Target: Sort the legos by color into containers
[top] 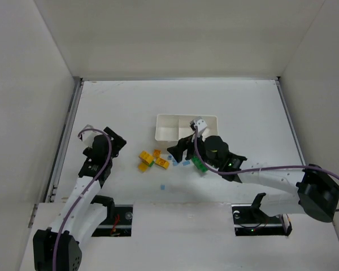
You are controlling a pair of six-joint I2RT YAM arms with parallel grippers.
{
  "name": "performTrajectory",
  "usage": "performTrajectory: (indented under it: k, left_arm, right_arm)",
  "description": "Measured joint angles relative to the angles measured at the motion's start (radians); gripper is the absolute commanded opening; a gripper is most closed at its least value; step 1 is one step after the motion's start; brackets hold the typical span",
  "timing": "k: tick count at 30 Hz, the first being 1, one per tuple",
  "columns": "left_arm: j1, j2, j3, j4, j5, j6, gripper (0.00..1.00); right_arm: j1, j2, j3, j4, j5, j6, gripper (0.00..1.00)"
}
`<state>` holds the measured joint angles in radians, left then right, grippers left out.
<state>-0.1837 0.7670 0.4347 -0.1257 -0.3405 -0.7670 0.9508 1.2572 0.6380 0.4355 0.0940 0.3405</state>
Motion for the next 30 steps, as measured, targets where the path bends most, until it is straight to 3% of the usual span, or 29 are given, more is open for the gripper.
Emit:
performTrajectory:
  k: [3, 9, 14, 19, 24, 26, 27, 30]
  left_arm:
    - [0.000, 0.001, 0.000, 0.001, 0.000, 0.000, 1.00]
    - [-0.004, -0.030, 0.000, 0.020, -0.001, 0.000, 1.00]
    - [-0.050, -0.052, 0.000, 0.066, -0.005, 0.007, 1.00]
    - [-0.176, -0.083, 0.009, 0.161, -0.015, 0.060, 1.00]
    - [-0.336, -0.076, 0.018, 0.267, -0.030, 0.118, 1.00]
    - [-0.407, -0.056, 0.018, 0.315, -0.031, 0.140, 1.00]
    - [-0.445, -0.041, 0.018, 0.338, -0.031, 0.153, 0.96]
    - [-0.543, 0.016, 0.021, 0.399, -0.021, 0.185, 0.55]
  right_arm:
    - [0.000, 0.001, 0.000, 0.013, -0.002, 0.000, 0.69]
    - [0.005, 0.019, 0.000, 0.036, -0.008, 0.001, 0.26]
    - [0.014, 0.017, 0.001, 0.016, -0.007, 0.003, 0.19]
    - [0.021, -0.070, -0.012, -0.099, 0.088, 0.017, 0.24]
    - [0.049, -0.301, -0.080, -0.300, 0.272, 0.082, 0.60]
    - [0.051, -0.382, -0.089, -0.409, 0.332, 0.122, 0.69]
    - [0.049, -0.412, -0.090, -0.461, 0.352, 0.144, 0.71]
    - [0.043, -0.450, -0.091, -0.592, 0.383, 0.209, 0.75]
